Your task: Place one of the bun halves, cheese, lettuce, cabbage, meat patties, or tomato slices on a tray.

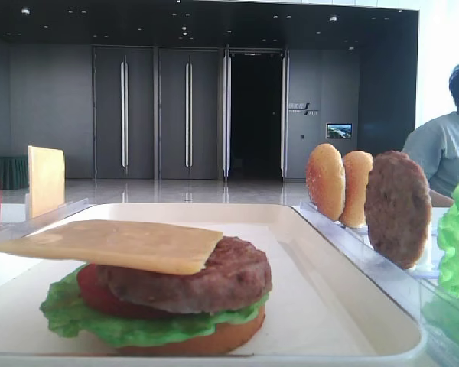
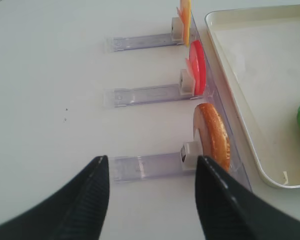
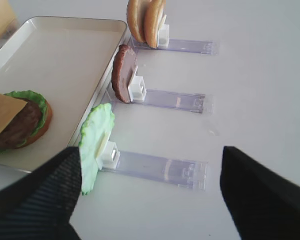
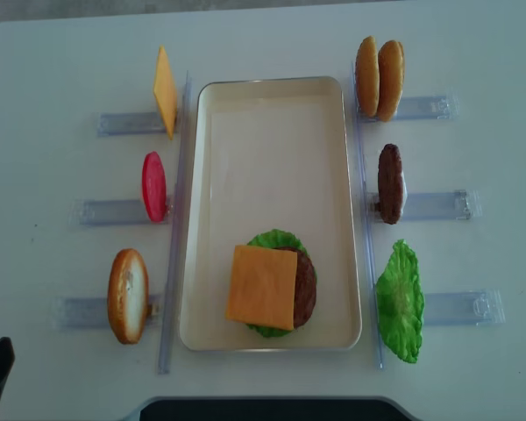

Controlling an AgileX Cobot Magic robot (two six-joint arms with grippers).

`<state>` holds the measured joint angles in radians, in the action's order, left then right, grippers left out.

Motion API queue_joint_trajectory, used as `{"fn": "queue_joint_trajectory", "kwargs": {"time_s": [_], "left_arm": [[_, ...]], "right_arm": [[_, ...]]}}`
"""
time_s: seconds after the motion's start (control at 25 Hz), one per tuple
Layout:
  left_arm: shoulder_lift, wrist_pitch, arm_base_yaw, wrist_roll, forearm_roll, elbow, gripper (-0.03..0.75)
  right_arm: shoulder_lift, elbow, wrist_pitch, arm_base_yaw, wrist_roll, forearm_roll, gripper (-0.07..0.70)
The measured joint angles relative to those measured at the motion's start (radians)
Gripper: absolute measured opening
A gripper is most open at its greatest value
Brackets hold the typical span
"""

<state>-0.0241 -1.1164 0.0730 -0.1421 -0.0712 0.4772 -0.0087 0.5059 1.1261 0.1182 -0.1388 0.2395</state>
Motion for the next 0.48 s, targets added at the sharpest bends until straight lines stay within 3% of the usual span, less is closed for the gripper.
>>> {"fn": "queue_joint_trajectory", "kwargs": {"time_s": [0.48], "left_arm": [[0.0,0.0,0.0,0.0,0.0,0.0,0.283]], "right_arm": [[0.0,0.0,0.0,0.0,0.0,0.0,0.542]]}}
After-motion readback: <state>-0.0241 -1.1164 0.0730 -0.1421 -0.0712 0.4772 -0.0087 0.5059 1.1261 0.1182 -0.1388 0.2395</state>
